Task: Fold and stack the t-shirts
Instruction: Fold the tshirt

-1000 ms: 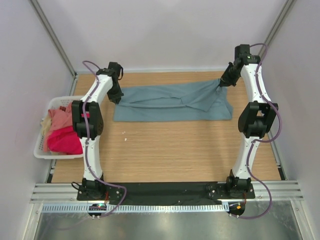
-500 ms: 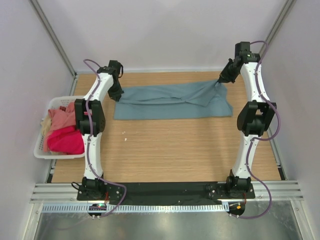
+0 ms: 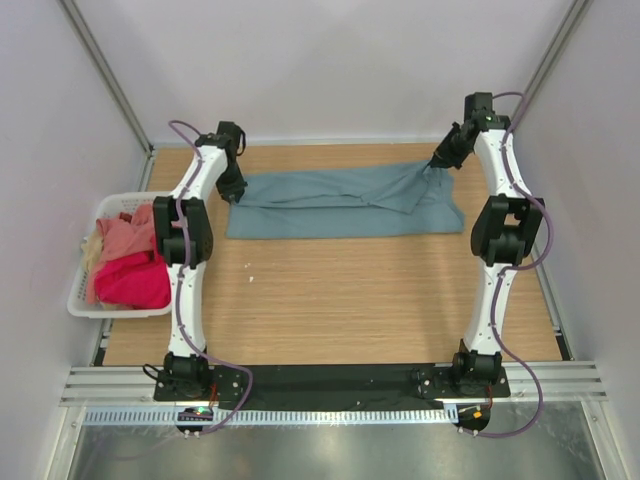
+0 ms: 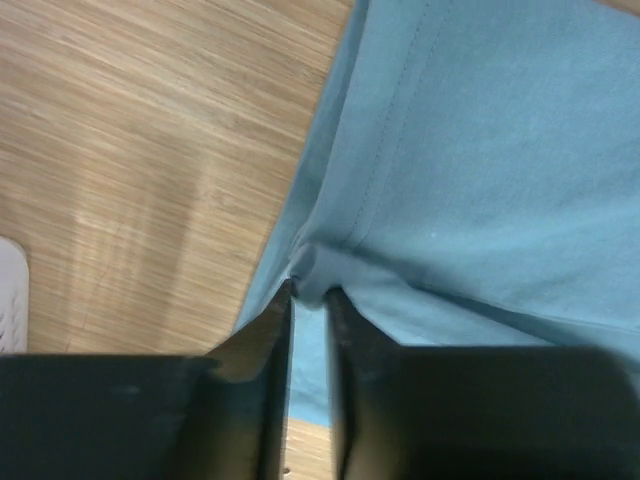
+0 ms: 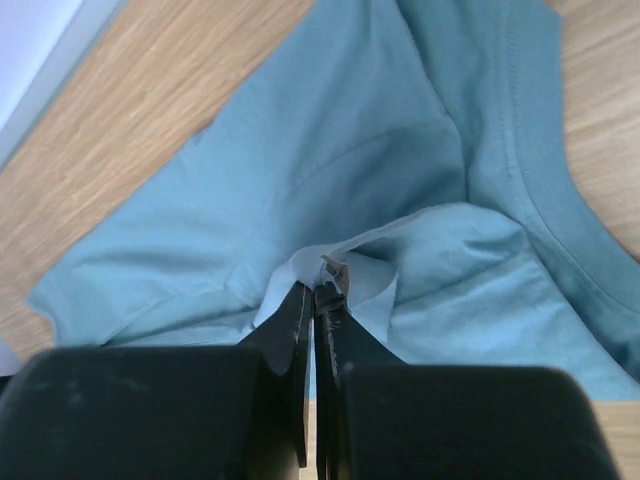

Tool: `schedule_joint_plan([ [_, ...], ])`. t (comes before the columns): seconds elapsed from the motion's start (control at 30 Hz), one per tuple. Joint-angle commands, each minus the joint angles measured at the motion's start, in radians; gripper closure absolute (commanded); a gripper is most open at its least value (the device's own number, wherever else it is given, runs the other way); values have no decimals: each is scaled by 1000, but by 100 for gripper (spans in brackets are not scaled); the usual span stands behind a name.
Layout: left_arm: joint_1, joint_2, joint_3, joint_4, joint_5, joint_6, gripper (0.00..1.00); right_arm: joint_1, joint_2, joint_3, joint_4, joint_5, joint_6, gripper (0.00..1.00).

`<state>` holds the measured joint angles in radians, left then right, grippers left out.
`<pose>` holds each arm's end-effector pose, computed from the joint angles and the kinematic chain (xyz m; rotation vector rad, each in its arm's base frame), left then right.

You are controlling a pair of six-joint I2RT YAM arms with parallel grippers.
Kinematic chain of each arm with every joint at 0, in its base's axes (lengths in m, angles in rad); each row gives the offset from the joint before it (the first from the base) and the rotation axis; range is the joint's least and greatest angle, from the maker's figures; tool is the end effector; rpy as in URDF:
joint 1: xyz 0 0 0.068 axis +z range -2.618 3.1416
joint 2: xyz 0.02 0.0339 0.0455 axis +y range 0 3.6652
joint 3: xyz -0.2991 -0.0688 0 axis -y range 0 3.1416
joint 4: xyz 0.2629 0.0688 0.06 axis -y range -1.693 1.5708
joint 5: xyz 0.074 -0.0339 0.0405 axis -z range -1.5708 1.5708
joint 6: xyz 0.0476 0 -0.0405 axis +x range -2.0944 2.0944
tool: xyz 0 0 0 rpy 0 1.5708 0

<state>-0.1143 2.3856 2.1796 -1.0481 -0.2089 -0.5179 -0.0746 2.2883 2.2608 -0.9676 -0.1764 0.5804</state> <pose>0.5424 -0.0523 0.2091 -0.6014 2.7080 0.1387 0.5460 -0.0324 0.2902 0.7710 2.4808 0.4147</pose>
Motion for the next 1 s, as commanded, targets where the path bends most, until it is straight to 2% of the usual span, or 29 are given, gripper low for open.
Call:
schedule_joint_plan([
  [0.0, 13, 15, 46, 8, -10, -4, 72, -22, 31, -38, 171, -96, 71, 92],
  [0.03, 13, 17, 64, 7, -17, 1, 64, -25, 43, -38, 191, -107, 97, 91],
  [0.07, 13, 17, 81, 3, -24, 10, 63, -27, 80, -34, 204, -115, 108, 90],
  [0.1, 13, 17, 100, -6, -46, 12, 57, -34, 97, -17, 226, -145, 128, 89],
  [0.23, 13, -46, 161, -27, -72, 16, 48, -47, 164, 25, 285, -189, 213, 81],
  [0.33, 10, -153, 97, -12, -34, 4, 41, -60, 201, 92, 268, -183, 236, 70],
  [0.37, 8, -189, 24, 15, -3, 7, 40, -76, 214, 112, 254, -190, 239, 63],
  [0.43, -5, -279, -61, 48, 37, 13, 40, -91, 244, 189, 184, -202, 225, 54],
  [0.5, -28, -327, -193, 101, 92, 21, 40, -105, 229, 236, 98, -186, 162, 46],
  [0.6, -68, -387, -335, 151, 134, 45, 45, -108, 172, 221, 3, -115, 40, 36],
  [0.67, -76, -390, -377, 154, 160, 44, 49, -108, 106, 194, -41, -74, -17, 33],
  [0.77, -81, -384, -429, 184, 227, 29, 54, -102, 3, 82, -105, -18, -94, 33],
  [0.8, -81, -367, -431, 189, 242, 30, 60, -93, -25, -13, -94, -5, -111, 33],
  [0.9, -76, -313, -406, 185, 258, 24, 72, -79, -147, -215, -12, -21, -140, 39],
  [0.97, -74, -287, -379, 172, 261, 19, 73, -74, -179, -280, 18, -29, -155, 47],
])
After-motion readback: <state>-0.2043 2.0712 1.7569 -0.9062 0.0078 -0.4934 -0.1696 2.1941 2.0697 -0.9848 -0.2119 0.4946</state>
